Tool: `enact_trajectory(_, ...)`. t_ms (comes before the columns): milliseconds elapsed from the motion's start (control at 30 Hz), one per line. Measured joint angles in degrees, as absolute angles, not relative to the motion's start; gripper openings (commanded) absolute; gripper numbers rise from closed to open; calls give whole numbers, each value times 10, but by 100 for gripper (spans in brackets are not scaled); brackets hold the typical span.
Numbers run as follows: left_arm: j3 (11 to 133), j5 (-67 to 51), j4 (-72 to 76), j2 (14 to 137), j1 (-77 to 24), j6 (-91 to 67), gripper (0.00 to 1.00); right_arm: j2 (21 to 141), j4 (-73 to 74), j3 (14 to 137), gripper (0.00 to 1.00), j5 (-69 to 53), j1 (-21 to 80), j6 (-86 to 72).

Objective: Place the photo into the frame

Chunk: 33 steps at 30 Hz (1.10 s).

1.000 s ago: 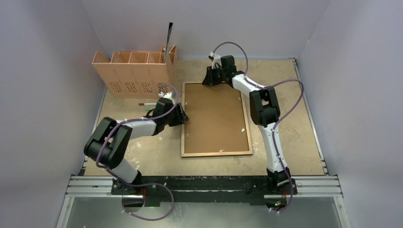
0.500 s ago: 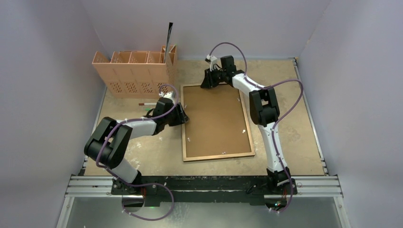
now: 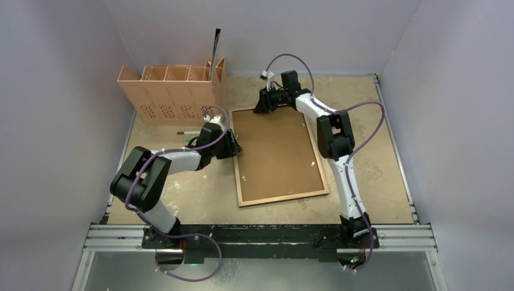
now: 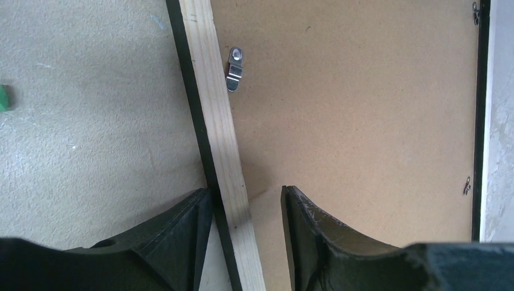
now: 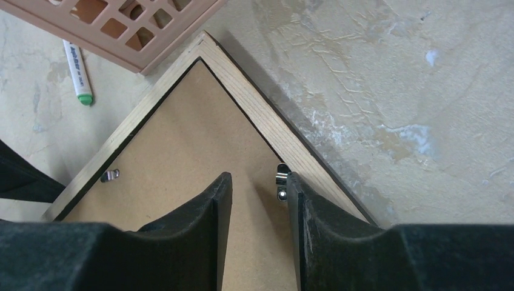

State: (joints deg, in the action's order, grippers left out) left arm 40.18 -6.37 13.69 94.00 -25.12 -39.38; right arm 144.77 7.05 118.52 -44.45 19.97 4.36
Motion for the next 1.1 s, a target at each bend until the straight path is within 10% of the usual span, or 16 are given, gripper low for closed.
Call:
enact_trajectory(767, 430, -72, 161, 978, -251, -368, 42, 1481, 82, 1208, 54, -571, 218, 83)
enact_trajectory(1100, 413, -56, 150, 953, -252, -372, 49, 1280, -50, 975, 56, -400, 221, -110)
